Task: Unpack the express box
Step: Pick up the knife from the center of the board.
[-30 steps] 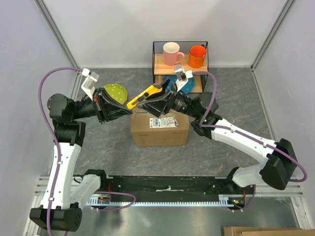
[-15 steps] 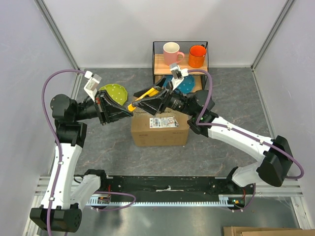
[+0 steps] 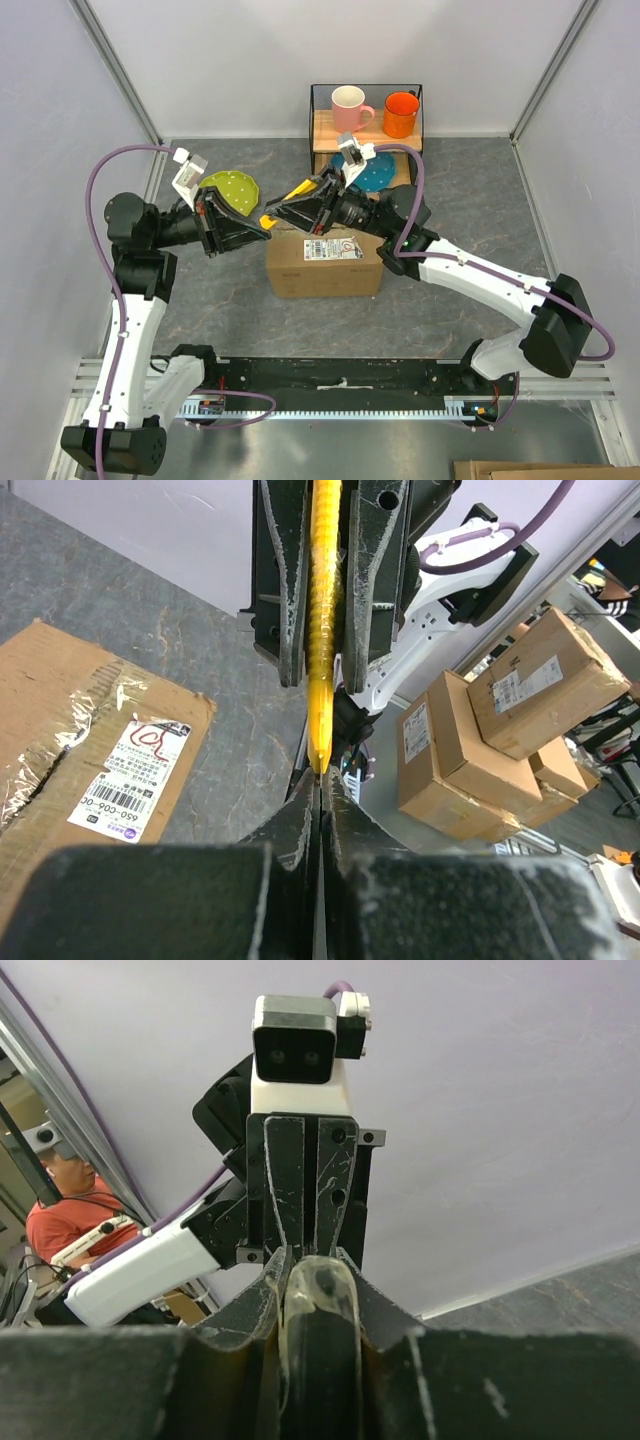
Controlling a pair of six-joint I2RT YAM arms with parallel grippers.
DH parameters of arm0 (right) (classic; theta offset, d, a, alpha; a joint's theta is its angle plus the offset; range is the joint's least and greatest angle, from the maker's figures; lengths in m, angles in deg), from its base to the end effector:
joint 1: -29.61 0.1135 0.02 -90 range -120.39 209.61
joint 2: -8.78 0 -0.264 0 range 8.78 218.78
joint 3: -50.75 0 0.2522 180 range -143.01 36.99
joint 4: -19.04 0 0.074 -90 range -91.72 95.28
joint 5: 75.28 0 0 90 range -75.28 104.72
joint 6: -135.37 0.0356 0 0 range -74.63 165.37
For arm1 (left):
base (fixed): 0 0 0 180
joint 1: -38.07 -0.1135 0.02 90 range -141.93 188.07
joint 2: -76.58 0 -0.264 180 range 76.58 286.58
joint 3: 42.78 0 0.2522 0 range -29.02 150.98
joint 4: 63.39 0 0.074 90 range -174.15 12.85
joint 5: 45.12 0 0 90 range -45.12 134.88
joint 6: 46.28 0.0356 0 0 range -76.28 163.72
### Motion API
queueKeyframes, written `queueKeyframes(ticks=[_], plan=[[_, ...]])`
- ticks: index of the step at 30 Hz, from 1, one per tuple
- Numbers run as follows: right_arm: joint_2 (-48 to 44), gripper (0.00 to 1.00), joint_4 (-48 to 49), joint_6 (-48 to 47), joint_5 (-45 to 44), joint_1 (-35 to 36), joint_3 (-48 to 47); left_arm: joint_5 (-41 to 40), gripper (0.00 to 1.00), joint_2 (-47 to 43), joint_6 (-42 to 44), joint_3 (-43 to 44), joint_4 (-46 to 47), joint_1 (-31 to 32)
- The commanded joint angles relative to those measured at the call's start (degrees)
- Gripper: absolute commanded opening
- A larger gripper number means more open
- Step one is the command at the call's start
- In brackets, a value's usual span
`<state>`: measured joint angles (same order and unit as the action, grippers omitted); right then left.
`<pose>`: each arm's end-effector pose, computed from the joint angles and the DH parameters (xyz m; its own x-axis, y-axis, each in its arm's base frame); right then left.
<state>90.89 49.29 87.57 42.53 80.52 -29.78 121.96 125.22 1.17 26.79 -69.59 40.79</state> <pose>0.1942 0.2654 0.4187 -0.4104 0.4371 -0.8003 -0.9030 -0.0723 0.4236 0.1586 -0.0423 0.4226 -0.4568 -0.1297 -0.8801 0.8732 0.1234 -0.4714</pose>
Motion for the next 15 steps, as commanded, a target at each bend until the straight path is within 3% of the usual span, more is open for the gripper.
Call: queueKeyframes(ticks=[1, 3, 5, 6, 7, 8, 9, 13, 15], plan=[[-2.7, 0.11, 3.1, -0.6, -1.0, 0.0, 0.4, 2.3, 0.02, -1.5, 3.6, 0.1, -2.6, 0.3], [-3.2, 0.01, 3.0, -0.7, -1.4, 0.0, 1.2, 2.2, 0.02, -1.4, 4.8, 0.1, -4.1, 0.3], [-4.2, 0.00, 1.7, -2.4, -2.1, 0.0, 1.3, 1.3, 0.10, -1.1, 7.0, 1.1, -7.2, 0.3], [-4.8, 0.00, -1.3, -3.3, -2.8, 0.0, 1.2, 1.0, 0.23, -0.9, 10.5, 1.8, -12.4, 0.3], [-6.2, 0.00, -3.4, -6.2, -3.5, 0.1, 1.0, 0.5, 0.63, -0.6, 12.6, 3.2, -16.0, 0.3], [-6.8, 0.00, -6.0, -8.5, -4.2, 0.0, 0.0, -2.1, 0.90, 0.1, 15.1, 4.5, -20.2, 0.3], [-7.4, 0.00, -14.0, -11.7, -6.5, 0.1, -1.0, -4.2, 0.99, 0.8, 21.6, 6.0, -30.7, 0.3], [-11.7, 0.00, -29.2, -24.4, -19.7, 0.0, -2.3, -16.5, 0.99, 5.4, 36.4, 13.5, -49.7, 0.3], [-12.1, 0.00, -33.8, -30.4, -25.5, 0.0, -2.0, -23.9, 0.99, 6.5, 41.2, 12.7, -53.6, 0.2]])
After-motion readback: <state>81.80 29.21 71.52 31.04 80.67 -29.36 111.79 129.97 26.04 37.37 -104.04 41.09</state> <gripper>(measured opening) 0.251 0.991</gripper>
